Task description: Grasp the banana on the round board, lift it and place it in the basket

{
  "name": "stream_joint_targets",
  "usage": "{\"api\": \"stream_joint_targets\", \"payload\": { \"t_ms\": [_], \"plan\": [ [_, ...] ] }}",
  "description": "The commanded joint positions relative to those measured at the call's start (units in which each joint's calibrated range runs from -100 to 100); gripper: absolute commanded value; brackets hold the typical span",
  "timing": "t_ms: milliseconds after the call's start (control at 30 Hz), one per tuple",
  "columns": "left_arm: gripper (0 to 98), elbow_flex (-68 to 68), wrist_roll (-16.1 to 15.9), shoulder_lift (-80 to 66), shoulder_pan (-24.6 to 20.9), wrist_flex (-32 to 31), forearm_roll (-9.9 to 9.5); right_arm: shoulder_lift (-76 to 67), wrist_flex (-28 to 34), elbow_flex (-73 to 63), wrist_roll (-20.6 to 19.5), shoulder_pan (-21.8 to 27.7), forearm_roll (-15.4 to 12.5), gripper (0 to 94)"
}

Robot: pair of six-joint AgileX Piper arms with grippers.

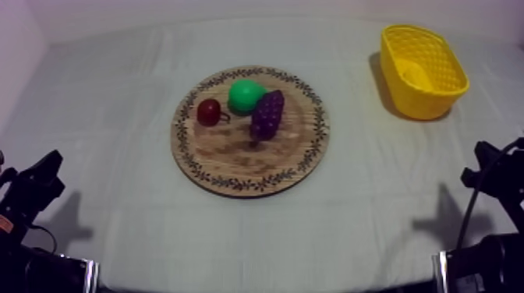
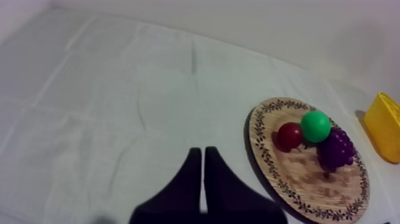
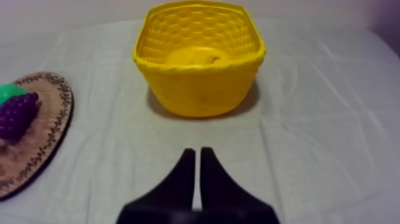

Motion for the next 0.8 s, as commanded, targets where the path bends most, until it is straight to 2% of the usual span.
{"api": "stream_joint_targets", "payload": {
  "t_ms": [0,67,233,333,433,767],
  "plan": [
    [0.1,-0.03,0.02,0.00,0.00,0.01,-0.03,-0.31,0.73,0.01,-3.39,-0.08,0.85,0.4],
    [0.1,-0.03,0.03,0.00,0.00,0.01,-0.03,-0.54,1.05,0.08,-2.07,-0.11,1.19,0.4],
    [0.1,-0.03,0.02,0.00,0.00,0.01,-0.03,-0.72,1.30,0.12,6.15,0.11,1.45,0.4],
    [0.1,-0.03,0.02,0.00,0.00,0.01,-0.03,-0.74,1.33,0.13,9.52,0.16,1.49,0.4],
    [0.1,-0.03,0.01,0.00,0.00,0.01,-0.03,-0.75,1.34,0.13,10.36,0.18,1.50,0.4],
    [0.1,-0.03,0.00,0.00,0.00,0.01,-0.03,-0.76,1.35,0.13,9.15,0.19,1.50,0.4]
  ]
}}
